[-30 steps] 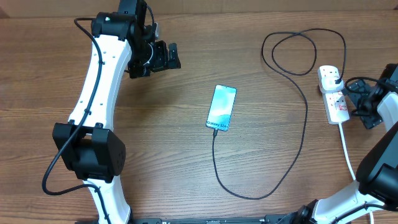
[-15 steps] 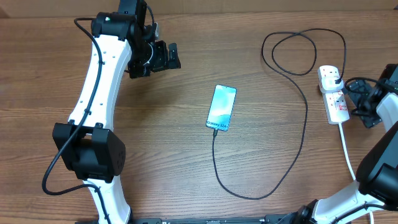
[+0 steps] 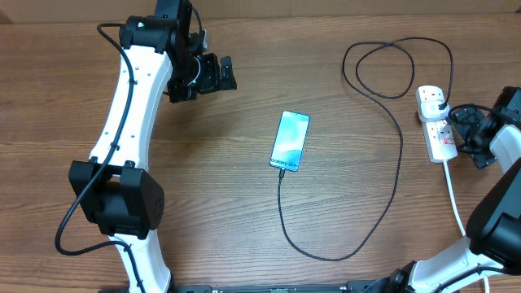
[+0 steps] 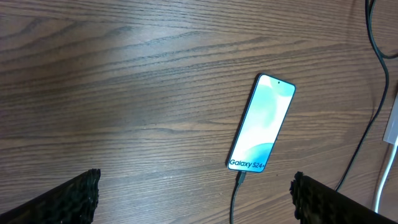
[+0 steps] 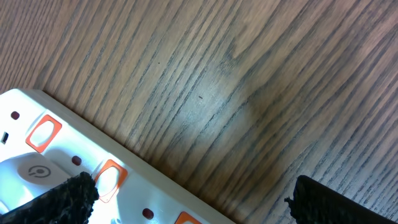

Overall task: Plug charger to phone and switch on socket
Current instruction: 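Press the orange socket switch down with the right gripper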

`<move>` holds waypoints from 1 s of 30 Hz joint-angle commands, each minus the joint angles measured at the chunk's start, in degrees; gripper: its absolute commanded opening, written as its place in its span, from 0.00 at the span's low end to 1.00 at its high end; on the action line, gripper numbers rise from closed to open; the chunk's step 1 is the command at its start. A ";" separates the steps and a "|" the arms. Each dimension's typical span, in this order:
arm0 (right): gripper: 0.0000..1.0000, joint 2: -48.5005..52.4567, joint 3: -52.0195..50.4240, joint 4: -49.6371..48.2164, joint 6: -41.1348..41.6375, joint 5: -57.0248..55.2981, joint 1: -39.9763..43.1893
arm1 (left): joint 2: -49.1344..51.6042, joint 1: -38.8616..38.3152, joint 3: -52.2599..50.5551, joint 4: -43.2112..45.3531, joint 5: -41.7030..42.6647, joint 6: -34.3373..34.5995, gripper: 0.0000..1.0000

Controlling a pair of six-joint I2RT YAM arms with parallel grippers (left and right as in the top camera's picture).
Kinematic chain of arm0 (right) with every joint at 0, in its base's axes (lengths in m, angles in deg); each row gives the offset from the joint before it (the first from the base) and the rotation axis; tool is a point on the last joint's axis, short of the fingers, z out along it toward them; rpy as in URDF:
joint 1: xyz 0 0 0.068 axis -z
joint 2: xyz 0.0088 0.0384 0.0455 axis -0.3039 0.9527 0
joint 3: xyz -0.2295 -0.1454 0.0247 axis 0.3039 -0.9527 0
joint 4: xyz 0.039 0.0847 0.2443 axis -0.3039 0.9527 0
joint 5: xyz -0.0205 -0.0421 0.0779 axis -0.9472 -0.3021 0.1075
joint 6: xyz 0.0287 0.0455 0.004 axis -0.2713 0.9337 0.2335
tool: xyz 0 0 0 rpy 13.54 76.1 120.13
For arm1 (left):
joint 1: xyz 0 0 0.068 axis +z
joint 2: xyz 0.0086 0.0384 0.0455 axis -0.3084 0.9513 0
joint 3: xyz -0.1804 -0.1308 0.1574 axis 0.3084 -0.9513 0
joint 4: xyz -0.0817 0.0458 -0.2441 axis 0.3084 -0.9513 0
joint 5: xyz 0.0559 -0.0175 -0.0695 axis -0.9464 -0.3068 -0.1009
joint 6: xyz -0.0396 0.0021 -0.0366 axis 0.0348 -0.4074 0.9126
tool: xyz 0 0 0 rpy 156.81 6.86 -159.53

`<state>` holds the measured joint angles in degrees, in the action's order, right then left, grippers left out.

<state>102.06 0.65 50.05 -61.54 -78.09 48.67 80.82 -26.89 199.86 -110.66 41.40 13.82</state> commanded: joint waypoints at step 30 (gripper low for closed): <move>1.00 3.82 -0.39 1.11 -0.44 3.32 -0.17 | -0.59 -0.09 0.09 0.07 -0.52 0.17 1.00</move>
<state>104.86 0.67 49.64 -61.23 -75.82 48.82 80.82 -26.89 199.86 -110.66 41.40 13.84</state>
